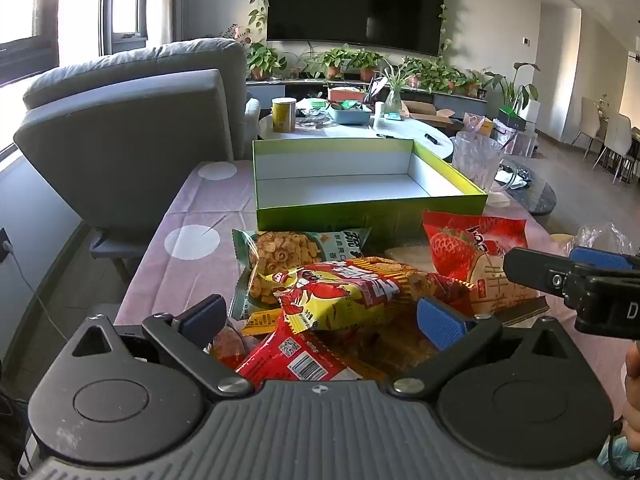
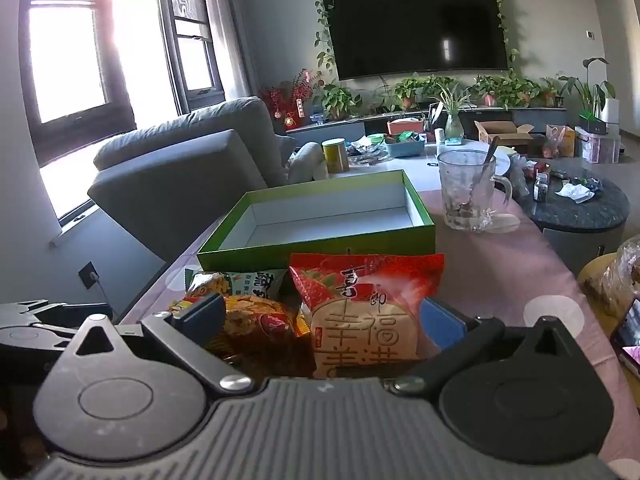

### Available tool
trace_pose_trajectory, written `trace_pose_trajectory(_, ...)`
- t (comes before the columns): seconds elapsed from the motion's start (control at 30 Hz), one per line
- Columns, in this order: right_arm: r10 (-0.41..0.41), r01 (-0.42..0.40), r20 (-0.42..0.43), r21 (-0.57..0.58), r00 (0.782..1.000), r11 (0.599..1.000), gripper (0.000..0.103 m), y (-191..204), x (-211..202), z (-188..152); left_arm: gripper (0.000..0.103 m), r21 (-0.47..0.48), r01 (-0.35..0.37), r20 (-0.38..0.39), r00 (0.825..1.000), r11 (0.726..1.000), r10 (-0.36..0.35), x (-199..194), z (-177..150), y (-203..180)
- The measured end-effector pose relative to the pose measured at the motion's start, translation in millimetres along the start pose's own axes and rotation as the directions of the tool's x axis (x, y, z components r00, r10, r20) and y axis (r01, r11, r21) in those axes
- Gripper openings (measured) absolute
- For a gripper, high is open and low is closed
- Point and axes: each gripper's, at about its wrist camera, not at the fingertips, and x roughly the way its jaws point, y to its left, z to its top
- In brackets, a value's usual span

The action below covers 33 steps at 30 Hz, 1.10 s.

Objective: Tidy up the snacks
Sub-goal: 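Move the right tool toward the red-and-white bread bag in the pile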

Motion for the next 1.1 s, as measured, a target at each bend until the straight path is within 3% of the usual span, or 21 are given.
trace_pose_trajectory(1.1, -0.002, 0.002, 0.005, 0.001, 1.0, 1.0, 0.086, 0.2, -0.5, 0.5, 0.102, 0.011, 0.019, -0.006, 1.0, 1.0, -0.019, 3.5, -0.5, -4.6)
